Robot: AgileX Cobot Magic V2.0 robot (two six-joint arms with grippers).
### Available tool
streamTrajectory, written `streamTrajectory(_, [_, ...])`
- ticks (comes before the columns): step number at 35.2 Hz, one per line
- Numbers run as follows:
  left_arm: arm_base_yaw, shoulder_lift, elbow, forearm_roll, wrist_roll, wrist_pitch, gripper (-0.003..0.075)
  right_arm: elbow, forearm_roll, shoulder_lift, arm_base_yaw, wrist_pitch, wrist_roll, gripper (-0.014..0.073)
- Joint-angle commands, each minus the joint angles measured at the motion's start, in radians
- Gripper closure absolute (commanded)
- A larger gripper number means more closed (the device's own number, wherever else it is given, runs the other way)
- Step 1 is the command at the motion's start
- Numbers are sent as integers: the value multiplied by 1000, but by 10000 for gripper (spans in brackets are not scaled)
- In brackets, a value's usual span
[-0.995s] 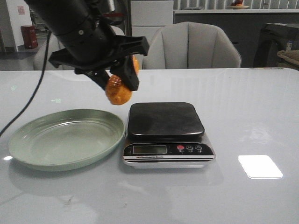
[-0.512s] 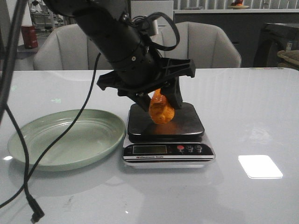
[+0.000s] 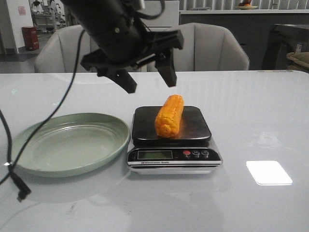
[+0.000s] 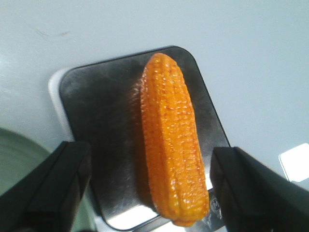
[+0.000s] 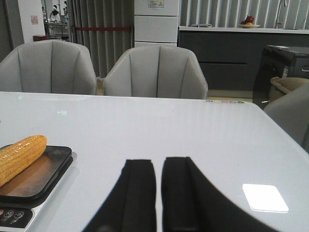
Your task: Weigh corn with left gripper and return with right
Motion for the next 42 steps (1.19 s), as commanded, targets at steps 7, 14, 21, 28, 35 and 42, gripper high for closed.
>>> streamTrajectory(7, [81, -343, 234, 42, -4, -126, 165, 10, -3, -21, -5, -77, -8, 387])
streamTrajectory(14, [142, -613, 462, 100, -2, -136, 165, 10, -3, -21, -5, -77, -8, 387])
streamTrajectory(21, [150, -921, 648, 194, -2, -124, 165, 10, -3, -21, -5, -77, -8, 387])
streamTrajectory(28, [150, -1191, 779, 209, -2, -120, 165, 10, -3, -21, -5, -77, -8, 387])
streamTrajectory(35, [150, -1399, 888, 273, -2, -45, 166, 10, -3, -21, -5, -77, -8, 387])
streamTrajectory(42, [148, -1541, 936, 293, 55, -18, 273, 10, -3, -21, -5, -77, -8, 387])
